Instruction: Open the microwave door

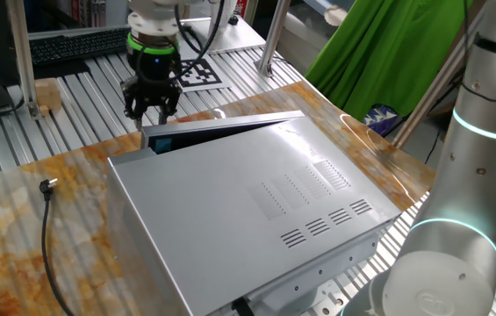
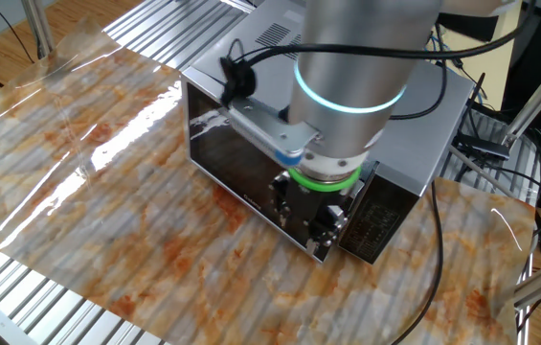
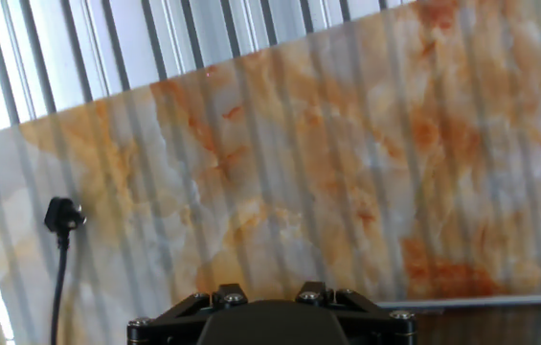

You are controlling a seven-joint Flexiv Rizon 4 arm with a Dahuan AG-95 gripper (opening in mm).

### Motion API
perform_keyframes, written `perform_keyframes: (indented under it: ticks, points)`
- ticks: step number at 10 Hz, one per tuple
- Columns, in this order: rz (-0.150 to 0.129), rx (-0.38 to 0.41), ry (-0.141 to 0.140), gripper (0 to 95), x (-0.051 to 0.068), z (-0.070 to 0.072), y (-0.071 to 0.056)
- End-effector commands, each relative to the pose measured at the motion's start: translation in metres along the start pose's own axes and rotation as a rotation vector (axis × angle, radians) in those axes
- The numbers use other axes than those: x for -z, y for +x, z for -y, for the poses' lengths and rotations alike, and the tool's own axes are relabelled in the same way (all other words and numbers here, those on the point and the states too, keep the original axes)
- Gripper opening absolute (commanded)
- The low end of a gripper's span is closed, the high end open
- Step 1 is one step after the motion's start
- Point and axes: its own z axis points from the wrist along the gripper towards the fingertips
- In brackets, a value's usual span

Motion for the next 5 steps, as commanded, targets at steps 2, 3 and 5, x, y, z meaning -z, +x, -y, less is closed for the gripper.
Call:
perform_keyframes:
  ticks: [2, 3, 5]
  points:
    - [-0.001, 0.064, -0.009, 38.0, -0.001, 0.026, -0.011]
    - [0.000, 0.078, -0.008, 38.0, -0.001, 0.032, -0.013]
    - [0.008, 0.123, -0.005, 38.0, -0.006, 0.053, -0.013]
